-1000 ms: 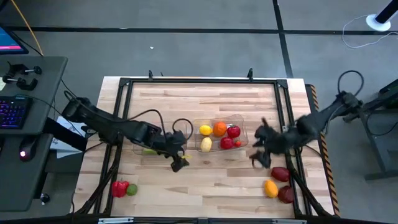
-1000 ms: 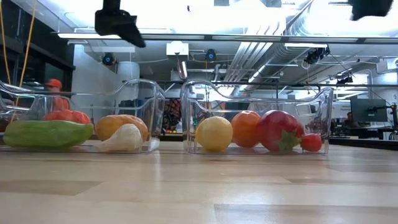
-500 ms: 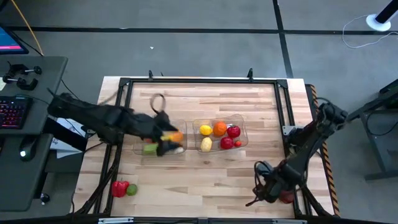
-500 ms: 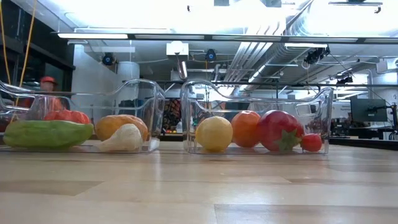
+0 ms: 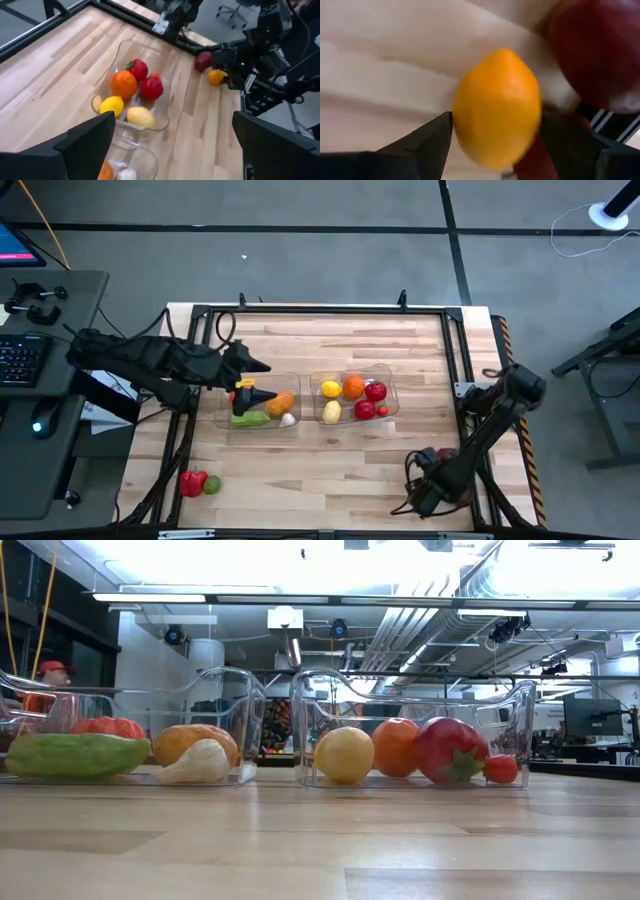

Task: Sort produce into baskets
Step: Put the yellow lemon into the right transparent bin, then put the green lime into the left transparent bin

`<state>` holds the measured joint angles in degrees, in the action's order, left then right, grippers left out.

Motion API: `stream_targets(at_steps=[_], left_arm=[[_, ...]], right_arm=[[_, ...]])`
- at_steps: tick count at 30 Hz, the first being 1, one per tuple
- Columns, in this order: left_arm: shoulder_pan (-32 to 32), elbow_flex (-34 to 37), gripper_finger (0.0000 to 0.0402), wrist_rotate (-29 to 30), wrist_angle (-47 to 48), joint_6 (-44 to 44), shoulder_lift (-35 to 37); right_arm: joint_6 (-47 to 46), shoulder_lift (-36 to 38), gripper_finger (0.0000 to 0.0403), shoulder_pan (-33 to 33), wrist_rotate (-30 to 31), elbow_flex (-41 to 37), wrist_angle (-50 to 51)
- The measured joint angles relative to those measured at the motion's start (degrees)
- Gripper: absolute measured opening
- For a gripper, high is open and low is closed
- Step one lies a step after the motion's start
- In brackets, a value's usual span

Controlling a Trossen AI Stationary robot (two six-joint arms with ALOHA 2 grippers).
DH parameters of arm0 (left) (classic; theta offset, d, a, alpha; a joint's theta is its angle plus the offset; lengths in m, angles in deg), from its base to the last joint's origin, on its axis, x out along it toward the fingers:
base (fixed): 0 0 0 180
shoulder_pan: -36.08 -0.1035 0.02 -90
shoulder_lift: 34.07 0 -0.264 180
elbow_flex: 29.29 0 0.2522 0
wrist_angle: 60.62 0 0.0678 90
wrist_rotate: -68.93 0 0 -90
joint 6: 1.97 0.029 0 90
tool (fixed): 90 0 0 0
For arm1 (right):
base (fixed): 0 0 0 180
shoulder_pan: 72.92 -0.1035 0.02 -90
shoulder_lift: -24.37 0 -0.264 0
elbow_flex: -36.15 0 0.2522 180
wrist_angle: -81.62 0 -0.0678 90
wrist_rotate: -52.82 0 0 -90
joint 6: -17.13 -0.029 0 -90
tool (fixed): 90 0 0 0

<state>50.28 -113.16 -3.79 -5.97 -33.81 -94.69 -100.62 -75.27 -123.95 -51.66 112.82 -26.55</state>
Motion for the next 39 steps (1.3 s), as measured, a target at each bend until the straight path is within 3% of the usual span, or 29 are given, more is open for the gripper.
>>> stream_targets(at_steps=[9, 14, 17, 23, 25, 28, 32, 35, 39], left_arm=[[0.0, 0.02, 0.039, 1.62, 0.28, 0.79, -0.61], [0.02, 0.03, 0.039, 1.93, -1.23, 0.1, -0.27], [0.02, 0.04, 0.039, 2.01, -1.97, -0.98, 0.24], [0.02, 0.04, 0.039, 5.89, -2.21, -1.12, 0.57], [0.0, 0.04, 0.039, 6.71, -2.19, -1.57, 0.57], [0.02, 0.04, 0.039, 6.89, -2.19, -2.02, 0.57], [0.04, 0.04, 0.039, 6.88, -2.17, -2.54, 0.57], [0.02, 0.04, 0.039, 6.91, -2.17, -2.62, 0.57], [0.02, 0.04, 0.039, 6.96, -2.14, -4.01, 0.57]], right_arm=[[0.64, -6.72, 0.0282, 0.46, -1.27, 0.13, 2.35], [2.38, -4.03, 0.022, 1.37, 3.98, 3.05, 4.56], [5.56, 0.8, 0.0212, 3.56, 12.39, 7.05, 8.96], [13.33, 10.89, 0.0214, 11.22, 41.97, 13.86, 14.49], [18.74, 13.04, 0.0239, 14.99, 47.28, 13.97, 12.18], [33.15, 14.7, 0.0291, 21.34, 47.82, 13.57, 5.54], [52.55, 13.68, 0.0333, 29.02, 41.96, 11.68, -9.82], [60.94, 11.86, 0.0344, 33.53, 40.82, 10.68, -18.77], [66.44, 10.59, 0.0347, 37.99, 39.2, 10.54, -21.54]])
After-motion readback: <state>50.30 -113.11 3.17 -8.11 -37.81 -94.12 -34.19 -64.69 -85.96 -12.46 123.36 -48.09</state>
